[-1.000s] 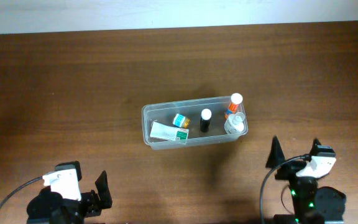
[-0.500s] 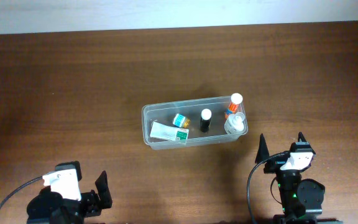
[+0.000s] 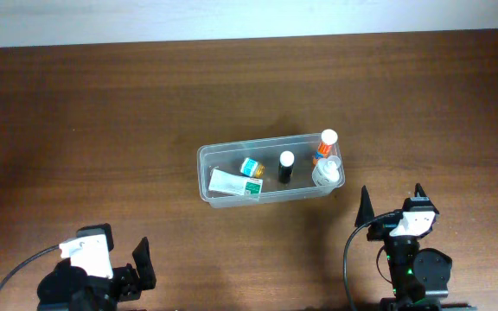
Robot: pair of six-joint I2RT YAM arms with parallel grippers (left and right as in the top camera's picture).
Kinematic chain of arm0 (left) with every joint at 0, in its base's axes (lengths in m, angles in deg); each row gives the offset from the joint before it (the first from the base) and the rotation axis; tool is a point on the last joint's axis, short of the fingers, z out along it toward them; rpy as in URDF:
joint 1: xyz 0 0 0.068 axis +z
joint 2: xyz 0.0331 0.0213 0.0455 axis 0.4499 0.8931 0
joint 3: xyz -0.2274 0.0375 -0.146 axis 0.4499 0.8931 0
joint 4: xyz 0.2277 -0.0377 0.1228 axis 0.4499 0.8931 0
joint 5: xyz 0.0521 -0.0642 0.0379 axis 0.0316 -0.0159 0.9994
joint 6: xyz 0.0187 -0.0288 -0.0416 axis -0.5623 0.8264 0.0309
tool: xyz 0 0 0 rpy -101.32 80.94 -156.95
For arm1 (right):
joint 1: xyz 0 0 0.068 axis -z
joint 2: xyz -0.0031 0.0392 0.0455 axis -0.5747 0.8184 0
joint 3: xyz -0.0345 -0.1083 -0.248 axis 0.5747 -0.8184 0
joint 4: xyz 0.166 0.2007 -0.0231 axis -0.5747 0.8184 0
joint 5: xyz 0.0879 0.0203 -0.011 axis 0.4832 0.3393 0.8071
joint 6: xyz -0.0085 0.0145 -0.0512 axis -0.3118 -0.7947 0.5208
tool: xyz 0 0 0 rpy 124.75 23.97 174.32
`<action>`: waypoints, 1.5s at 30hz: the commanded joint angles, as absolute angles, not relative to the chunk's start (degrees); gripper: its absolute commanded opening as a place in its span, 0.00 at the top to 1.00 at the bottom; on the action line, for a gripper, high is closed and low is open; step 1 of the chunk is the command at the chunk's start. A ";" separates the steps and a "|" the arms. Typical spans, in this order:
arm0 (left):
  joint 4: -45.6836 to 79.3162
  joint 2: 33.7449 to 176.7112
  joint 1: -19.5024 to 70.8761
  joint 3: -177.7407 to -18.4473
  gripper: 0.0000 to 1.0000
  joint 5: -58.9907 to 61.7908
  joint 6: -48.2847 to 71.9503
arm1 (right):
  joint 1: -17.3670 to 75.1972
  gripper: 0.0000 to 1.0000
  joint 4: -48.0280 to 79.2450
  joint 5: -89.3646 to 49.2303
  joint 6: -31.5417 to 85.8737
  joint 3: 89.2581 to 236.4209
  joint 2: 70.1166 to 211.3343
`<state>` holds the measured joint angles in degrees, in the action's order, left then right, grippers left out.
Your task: Pack container
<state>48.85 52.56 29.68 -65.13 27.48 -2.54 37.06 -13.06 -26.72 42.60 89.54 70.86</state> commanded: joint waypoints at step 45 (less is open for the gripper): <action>-12.88 33.94 29.52 -18.75 0.01 26.43 -5.82 | 36.60 0.02 -12.66 -26.39 42.77 89.35 70.68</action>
